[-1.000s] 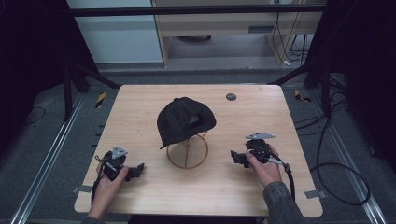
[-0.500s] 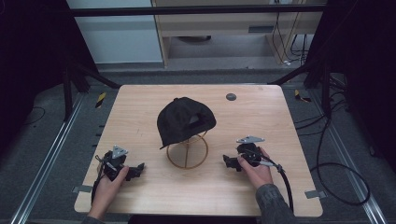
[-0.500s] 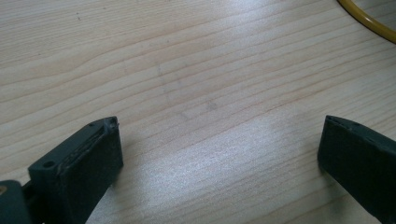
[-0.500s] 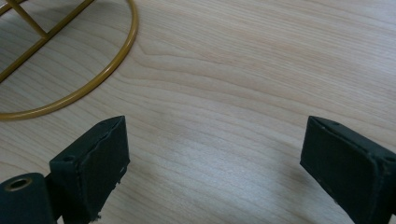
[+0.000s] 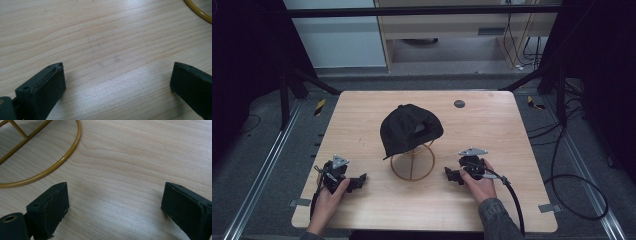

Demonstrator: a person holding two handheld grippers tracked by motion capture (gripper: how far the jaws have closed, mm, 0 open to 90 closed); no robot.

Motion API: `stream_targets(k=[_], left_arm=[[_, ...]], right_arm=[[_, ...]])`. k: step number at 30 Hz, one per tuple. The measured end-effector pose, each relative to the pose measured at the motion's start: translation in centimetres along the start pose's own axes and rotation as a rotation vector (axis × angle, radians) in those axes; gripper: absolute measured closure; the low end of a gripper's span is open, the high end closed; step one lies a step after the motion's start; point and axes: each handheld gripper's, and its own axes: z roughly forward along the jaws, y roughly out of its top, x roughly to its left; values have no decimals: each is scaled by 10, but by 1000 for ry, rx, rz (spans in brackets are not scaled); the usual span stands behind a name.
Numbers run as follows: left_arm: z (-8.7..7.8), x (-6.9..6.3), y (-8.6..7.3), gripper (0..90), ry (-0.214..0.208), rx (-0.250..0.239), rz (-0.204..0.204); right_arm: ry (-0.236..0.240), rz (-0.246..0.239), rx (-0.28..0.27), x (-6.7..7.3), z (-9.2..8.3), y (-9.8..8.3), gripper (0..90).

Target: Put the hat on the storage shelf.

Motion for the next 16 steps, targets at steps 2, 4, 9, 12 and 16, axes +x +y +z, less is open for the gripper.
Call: stream_targets(k=[2,4,9,12,16], left_arm=[[0,0,0,0,5,2,-9],[1,1,1,0,10,1,-14],[2,4,2,0,37,0,-41],[2,6,2,0,56,1,-61],[3,7,3,0,63,0,-67]], right_arm=[[-8,-3,-10,2,2,0,70],[-34,-32,-17,4,5,-1,61],[-65,-74,8,10,7,-1,41],[-58,-85,8,10,6,-2,41],[-38,-105,9,12,3,-5,41]])
